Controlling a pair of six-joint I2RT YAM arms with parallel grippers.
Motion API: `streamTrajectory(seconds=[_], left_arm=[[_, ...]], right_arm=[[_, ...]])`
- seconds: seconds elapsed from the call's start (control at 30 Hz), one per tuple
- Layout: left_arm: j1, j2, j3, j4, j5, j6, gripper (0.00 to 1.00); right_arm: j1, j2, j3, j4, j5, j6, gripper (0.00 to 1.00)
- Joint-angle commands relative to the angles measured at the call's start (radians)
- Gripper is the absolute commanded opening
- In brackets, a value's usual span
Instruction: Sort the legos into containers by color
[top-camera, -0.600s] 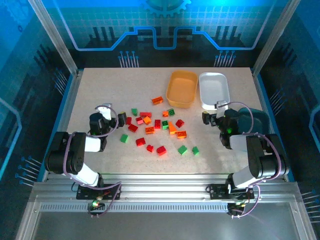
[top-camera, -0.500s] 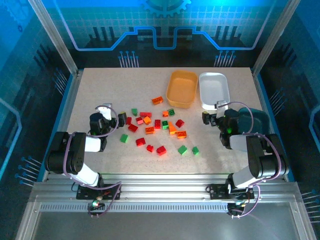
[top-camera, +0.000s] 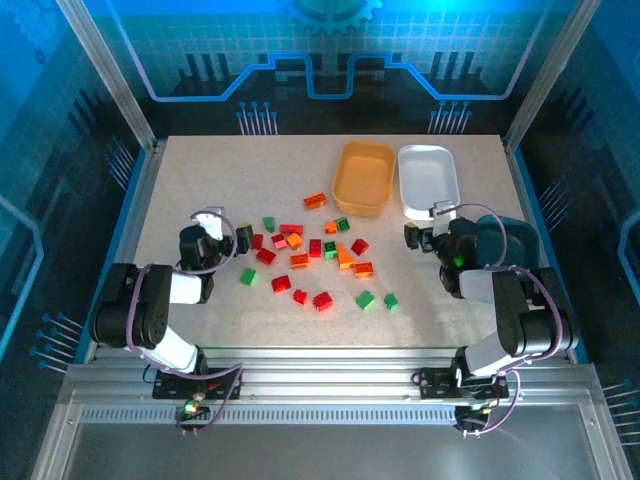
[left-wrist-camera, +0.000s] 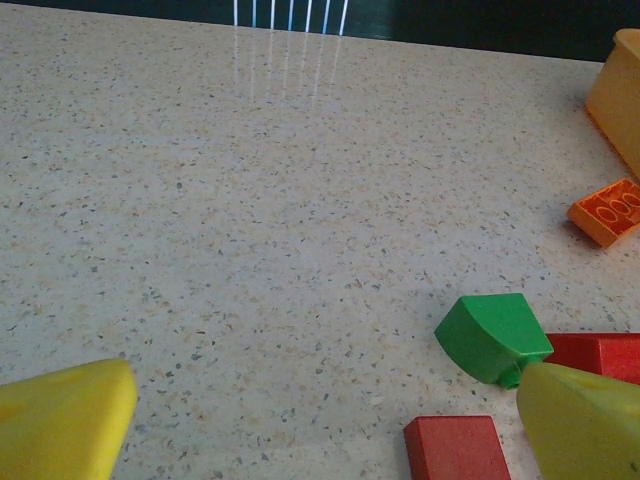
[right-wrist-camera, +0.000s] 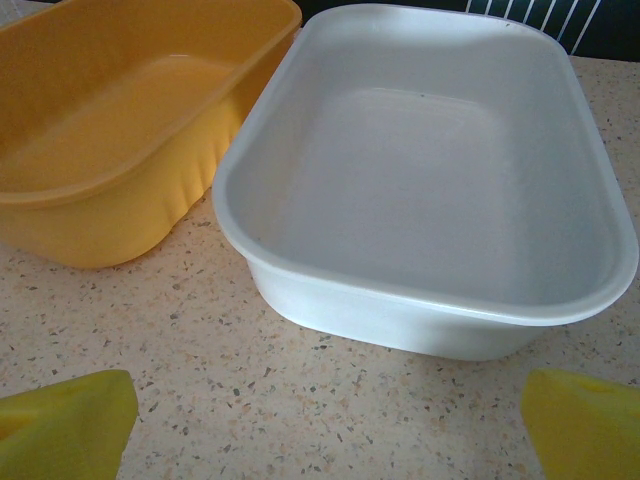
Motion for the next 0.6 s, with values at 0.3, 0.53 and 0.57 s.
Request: streamTrajectory(seconds=[0.3,0.53,0.57], left_arm=[[-0.007,-0.015,0.015,0.0,-0.01,0.032,0.99],[-0.005,-0.016,0.016,0.0,-0.008,0.027,0.99],[-0.005,-0.016,0.016,-0.001,-0.008,0.027,0.99]], right_arm=[[0.004,-0.003,0.008,-0.003,-0.005,-0.01,1.0],[0.002,-0.003,0.008,-0.003,-0.009,-0.009,1.0],[0.001,-0.002,0.009,-0.004,-0.01,-0.009,1.0]])
